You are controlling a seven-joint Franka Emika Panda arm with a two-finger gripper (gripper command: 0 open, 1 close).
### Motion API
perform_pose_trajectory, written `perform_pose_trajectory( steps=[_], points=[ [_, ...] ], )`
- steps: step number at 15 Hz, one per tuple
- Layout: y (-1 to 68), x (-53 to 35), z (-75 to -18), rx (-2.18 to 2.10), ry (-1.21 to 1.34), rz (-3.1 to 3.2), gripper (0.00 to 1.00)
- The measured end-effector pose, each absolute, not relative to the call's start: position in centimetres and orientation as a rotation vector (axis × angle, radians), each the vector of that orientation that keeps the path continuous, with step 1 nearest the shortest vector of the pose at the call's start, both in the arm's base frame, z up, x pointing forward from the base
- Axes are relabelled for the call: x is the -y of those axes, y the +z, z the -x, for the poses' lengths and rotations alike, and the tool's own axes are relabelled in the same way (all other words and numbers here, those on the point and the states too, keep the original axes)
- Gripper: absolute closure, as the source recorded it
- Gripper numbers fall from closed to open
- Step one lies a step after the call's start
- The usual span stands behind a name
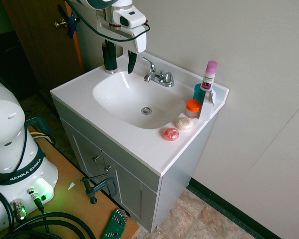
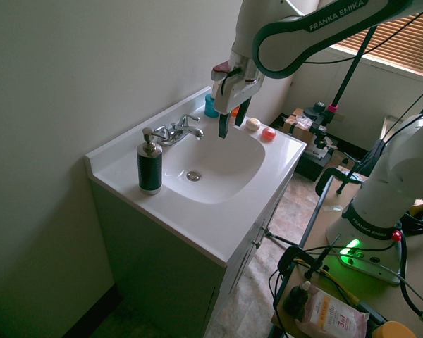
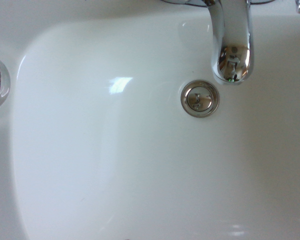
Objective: Turn off the cold water
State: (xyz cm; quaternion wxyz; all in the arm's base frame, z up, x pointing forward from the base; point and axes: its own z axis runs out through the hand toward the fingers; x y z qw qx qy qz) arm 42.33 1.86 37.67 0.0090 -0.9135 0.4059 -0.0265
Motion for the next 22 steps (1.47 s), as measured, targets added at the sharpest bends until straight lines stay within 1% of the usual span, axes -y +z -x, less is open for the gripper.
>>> perform_pose_trajectory(
  steps=[2, 5, 11, 17, 22],
  points=[
    [37.7, -1.9, -42.3, -1.278, -0.079, 2.843, 0.0],
    [37.8, -0.4, -43.4, -1.336, -0.209, 2.838, 0.0],
    [33.7, 3.6, -50.6, -1.518, -0.388, 2.812, 0.0],
    [31.1, 4.3, -55.6, -1.57, -0.445, 2.802, 0.0],
    [29.5, 6.5, -56.2, -1.607, -0.454, 2.823, 0.0]
  ],
)
